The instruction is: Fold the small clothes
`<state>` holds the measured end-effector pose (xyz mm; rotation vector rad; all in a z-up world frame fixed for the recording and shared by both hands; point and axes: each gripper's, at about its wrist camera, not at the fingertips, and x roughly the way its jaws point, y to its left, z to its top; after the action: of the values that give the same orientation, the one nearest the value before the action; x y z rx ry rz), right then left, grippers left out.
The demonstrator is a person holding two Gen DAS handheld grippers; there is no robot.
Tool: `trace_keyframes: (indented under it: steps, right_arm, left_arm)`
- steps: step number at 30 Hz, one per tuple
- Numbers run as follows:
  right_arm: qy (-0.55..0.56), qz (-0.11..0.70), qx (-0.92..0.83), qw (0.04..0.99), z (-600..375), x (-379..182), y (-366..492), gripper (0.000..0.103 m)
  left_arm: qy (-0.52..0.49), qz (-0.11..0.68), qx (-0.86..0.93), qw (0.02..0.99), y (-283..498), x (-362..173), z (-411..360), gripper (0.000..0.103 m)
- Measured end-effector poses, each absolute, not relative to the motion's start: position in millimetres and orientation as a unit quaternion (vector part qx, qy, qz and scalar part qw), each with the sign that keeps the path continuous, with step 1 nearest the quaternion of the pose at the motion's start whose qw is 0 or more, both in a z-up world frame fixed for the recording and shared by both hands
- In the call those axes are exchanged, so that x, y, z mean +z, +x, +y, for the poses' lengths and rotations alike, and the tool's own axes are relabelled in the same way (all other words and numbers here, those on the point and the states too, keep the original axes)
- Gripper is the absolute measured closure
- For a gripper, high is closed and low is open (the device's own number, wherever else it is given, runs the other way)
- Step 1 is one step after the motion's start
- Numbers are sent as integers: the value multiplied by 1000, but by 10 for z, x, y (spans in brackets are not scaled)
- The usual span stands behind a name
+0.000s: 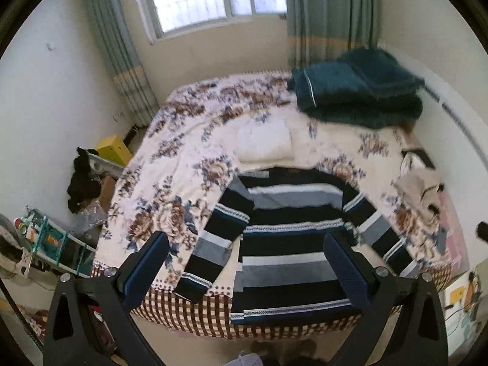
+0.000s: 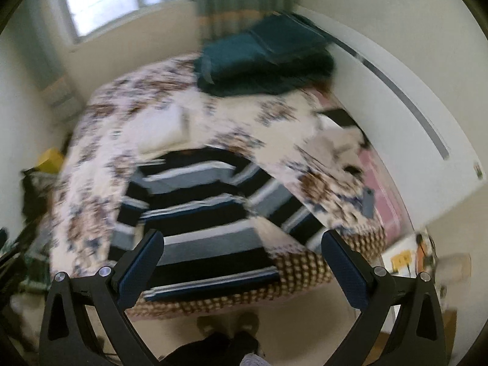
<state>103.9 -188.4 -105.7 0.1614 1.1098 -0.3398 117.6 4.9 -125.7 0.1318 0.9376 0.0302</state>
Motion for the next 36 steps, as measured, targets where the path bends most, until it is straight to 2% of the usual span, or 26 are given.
trace_keyframes:
  steps: [5, 15, 21, 25, 28, 29, 30, 31, 36]
  right_arm:
    - [138, 553, -238, 786, -2835, -2040, 1160, 0]
    - [335, 596, -300, 665, -5198, -4801, 1145, 0]
    - [412, 608, -304, 607, -5691, -6275, 1081, 1]
    - [488, 586, -272, 587, -5739, -6924, 1034, 2]
    - [492, 559, -267, 611, -5678, -6981, 1083, 15]
    - [484, 560, -265, 618, -5651, -6969, 1114, 40]
    - [482, 559, -259, 623, -5629, -6959, 1140, 74]
    - [485, 556, -252, 627, -5611, -6936, 1159, 92]
    - [453, 530, -253, 671, -5747, -6467, 1323, 95]
  left_arm:
    - [108, 490, 22, 865, 1515, -2012, -147, 0]
    - [123, 545, 78, 826, 2158, -3413, -554, 0]
    - [96, 612, 105, 778, 2451, -4455, -626, 0]
    - [106, 639, 112, 754, 2538, -4974, -701, 0]
    - [113, 647, 98, 748, 2585, -5201, -802, 0]
    - [121, 647, 96, 746, 2600, -5247, -844, 0]
    - [125, 647, 93, 746, 2604, -5268, -878, 0]
    - [124, 645, 89, 749, 2604, -5281, -911, 0]
    - [120, 646, 72, 751, 2666, -5285, -1093, 0]
